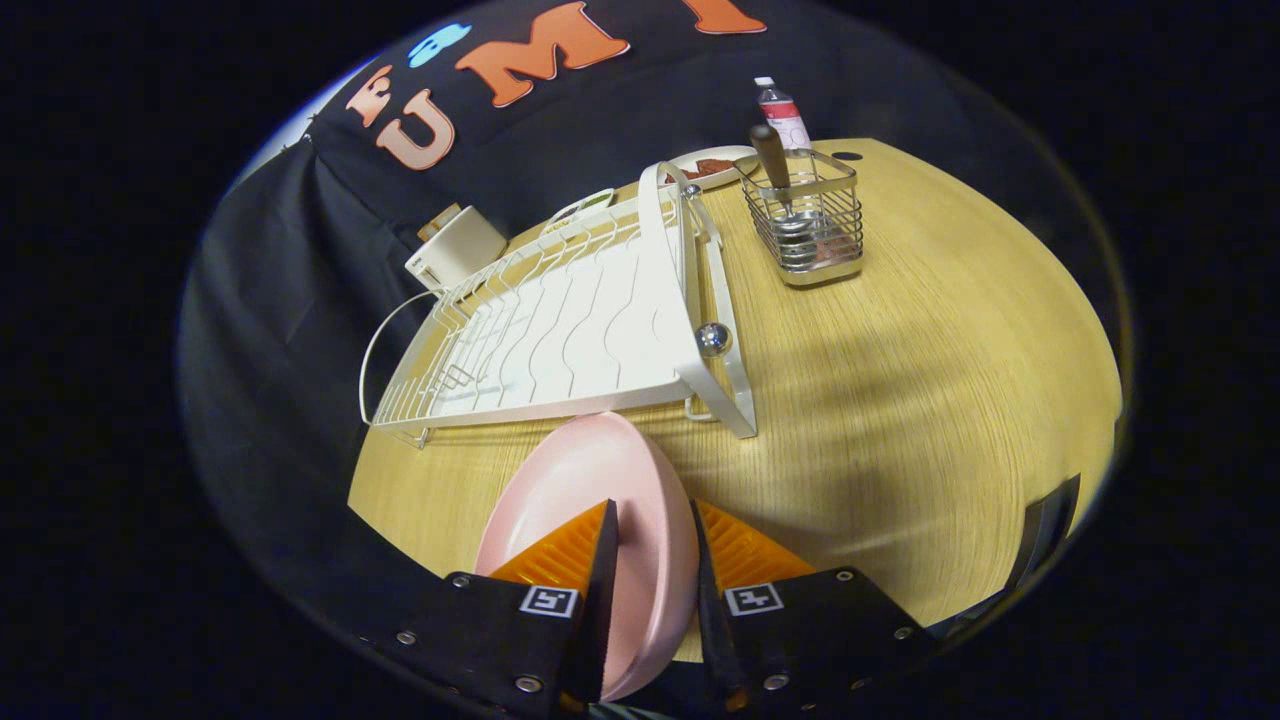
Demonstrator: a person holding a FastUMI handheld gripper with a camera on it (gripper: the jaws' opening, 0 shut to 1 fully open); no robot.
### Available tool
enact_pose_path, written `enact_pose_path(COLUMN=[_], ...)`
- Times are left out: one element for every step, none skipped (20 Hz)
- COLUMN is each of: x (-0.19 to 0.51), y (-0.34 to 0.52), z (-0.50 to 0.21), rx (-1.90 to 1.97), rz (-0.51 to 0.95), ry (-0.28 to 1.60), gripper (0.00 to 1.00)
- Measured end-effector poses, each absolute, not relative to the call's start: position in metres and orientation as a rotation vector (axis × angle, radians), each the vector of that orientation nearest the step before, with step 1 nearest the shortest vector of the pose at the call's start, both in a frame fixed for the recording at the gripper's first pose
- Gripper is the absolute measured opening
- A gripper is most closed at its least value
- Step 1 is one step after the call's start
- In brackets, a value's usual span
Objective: Take the plate from the dish rack, then take the spoon from the basket and place it into the plate.
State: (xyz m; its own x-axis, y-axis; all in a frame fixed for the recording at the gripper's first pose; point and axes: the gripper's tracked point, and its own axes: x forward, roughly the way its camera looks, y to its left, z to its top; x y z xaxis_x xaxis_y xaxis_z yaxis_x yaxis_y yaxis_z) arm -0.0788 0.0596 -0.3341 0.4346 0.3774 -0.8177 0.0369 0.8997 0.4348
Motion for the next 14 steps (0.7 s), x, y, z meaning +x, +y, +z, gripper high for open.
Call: enact_pose_path(x=[-0.078,-0.076,-0.074,-0.071,-0.070,-0.070,-0.070,-0.069,-0.067,-0.063,-0.060,-0.056,-0.052,-0.046], y=[0.059,0.058,0.053,0.043,0.035,0.036,0.042,0.043,0.040,0.036,0.034,0.031,0.025,0.019], z=[-0.335,-0.337,-0.343,-0.350,-0.355,-0.355,-0.353,-0.352,-0.352,-0.348,-0.342,-0.336,-0.329,-0.321], rx=[0.411,0.396,0.363,0.302,0.255,0.261,0.290,0.305,0.309,0.307,0.306,0.304,0.296,0.283], rz=[0.216,0.208,0.181,0.143,0.109,0.109,0.117,0.117,0.107,0.101,0.095,0.090,0.080,0.068], ry=[1.099,1.091,1.080,1.070,1.065,1.064,1.065,1.062,1.050,1.033,1.013,0.988,0.961,0.930], gripper=[0.43,0.45,0.47,0.48,0.46,0.45,0.43,0.43,0.43,0.42,0.42,0.42,0.42,0.44])
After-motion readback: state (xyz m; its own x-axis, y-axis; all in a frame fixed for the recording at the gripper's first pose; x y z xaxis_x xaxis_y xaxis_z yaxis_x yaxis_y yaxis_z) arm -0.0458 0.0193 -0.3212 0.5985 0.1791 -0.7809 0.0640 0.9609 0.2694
